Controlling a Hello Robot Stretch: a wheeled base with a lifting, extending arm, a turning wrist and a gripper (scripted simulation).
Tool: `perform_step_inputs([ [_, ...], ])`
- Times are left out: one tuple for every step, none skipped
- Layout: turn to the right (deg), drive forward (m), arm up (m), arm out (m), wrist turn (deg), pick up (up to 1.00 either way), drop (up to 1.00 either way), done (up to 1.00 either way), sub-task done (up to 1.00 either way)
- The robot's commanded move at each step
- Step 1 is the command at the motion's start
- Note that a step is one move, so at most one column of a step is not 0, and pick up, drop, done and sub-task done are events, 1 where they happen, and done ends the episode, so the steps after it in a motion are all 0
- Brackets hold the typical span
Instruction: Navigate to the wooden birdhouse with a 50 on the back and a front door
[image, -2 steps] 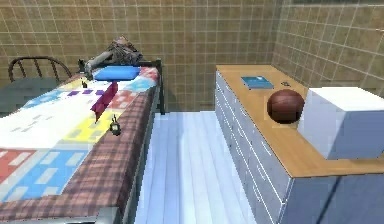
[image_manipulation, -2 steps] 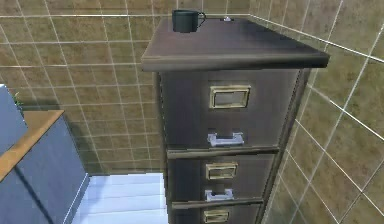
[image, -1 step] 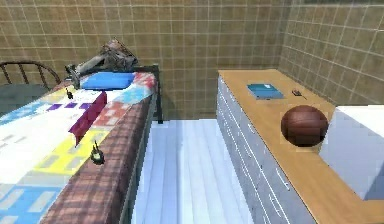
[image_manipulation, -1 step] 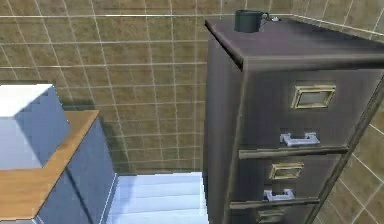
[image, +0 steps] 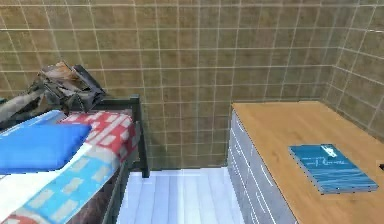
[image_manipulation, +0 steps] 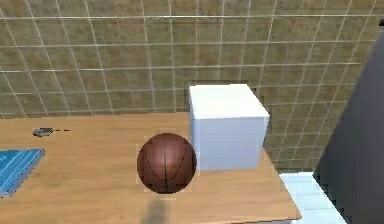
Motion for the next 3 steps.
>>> perform_step_inputs([
  [0.0,0.8,0.0,0.0,0.0,0.0,0.0,0.0,0.0],
  [-45.0,0.0,0.0,0.0,0.0,0.0,0.0,0.0,0.0],
  [-45.0,0.0,0.0,0.0,0.0,0.0,0.0,0.0,0.0],
])
